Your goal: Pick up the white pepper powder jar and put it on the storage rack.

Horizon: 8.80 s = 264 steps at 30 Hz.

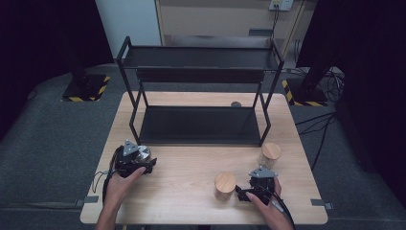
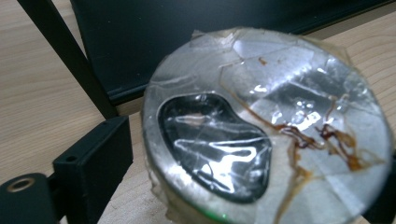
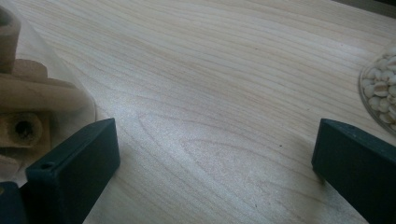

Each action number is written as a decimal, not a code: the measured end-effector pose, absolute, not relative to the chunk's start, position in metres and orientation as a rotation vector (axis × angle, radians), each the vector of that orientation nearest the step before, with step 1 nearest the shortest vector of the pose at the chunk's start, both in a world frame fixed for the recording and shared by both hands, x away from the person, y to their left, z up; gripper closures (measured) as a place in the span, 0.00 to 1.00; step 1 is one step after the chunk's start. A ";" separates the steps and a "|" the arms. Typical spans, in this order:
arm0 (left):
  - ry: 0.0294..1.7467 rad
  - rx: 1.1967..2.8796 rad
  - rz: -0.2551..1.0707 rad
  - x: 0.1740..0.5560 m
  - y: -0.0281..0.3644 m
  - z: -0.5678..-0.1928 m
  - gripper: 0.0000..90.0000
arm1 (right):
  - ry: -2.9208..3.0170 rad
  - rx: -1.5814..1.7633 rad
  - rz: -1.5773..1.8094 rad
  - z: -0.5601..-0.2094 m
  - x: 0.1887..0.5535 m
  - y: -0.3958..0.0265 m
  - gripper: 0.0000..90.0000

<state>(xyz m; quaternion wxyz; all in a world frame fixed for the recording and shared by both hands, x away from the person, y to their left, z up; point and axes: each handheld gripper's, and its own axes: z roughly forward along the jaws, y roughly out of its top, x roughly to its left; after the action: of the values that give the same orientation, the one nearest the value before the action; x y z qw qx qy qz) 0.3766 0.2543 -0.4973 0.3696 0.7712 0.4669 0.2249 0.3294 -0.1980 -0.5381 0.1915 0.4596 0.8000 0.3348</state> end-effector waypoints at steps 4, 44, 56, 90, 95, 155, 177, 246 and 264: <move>1.192 1.982 0.591 0.376 0.254 -0.499 0.11 | 2.247 1.290 0.940 -0.538 0.329 -0.198 0.01; 1.107 2.027 0.587 0.367 0.243 -0.484 0.33 | 2.243 1.294 0.940 -0.538 0.329 -0.198 0.01; 1.094 2.034 0.589 0.369 0.239 -0.477 0.33 | 2.243 1.294 0.939 -0.538 0.329 -0.198 0.01; 1.063 2.052 0.548 0.389 0.224 -0.467 0.33 | 2.243 1.294 0.940 -0.538 0.329 -0.198 0.01; 1.048 2.046 0.529 0.394 0.220 -0.466 0.33 | 2.243 1.294 0.940 -0.538 0.329 -0.198 0.01; 1.022 2.056 0.522 0.476 0.187 -0.457 0.33 | 2.241 1.295 0.939 -0.538 0.329 -0.198 0.01; 1.022 2.056 0.533 0.507 0.172 -0.454 0.33 | 2.242 1.294 0.940 -0.538 0.329 -0.198 0.01; 1.051 2.045 0.518 0.536 0.155 -0.483 0.33 | 2.239 1.297 0.939 -0.538 0.329 -0.198 0.01; 1.039 2.041 0.513 0.535 0.161 -0.491 0.33 | 2.239 1.297 0.939 -0.538 0.329 -0.198 0.01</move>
<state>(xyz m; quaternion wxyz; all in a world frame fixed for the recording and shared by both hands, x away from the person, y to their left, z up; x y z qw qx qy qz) 0.5346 0.1610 -0.4911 0.3868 0.8020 0.4080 0.2017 0.3286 -0.1977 -0.5381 0.1931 0.4623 0.7981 0.3347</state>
